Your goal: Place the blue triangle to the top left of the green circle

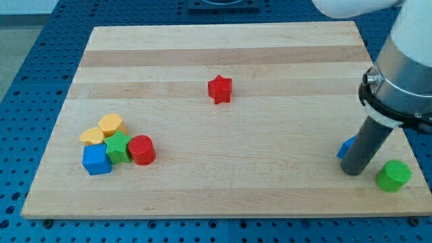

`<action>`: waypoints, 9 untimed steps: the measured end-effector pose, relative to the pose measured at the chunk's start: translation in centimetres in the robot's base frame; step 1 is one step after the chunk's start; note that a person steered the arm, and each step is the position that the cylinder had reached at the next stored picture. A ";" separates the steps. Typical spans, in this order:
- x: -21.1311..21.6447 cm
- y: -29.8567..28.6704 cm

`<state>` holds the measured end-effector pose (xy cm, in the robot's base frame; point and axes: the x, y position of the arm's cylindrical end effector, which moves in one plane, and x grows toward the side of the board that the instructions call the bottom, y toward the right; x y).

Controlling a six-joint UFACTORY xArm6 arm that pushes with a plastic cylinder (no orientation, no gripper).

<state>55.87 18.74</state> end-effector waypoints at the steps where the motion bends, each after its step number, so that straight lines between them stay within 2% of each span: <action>1: -0.3 -3.9; 2: -1.7 -5.6; 4: -4.5 -3.3; 9: -3.9 0.9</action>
<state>51.95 19.68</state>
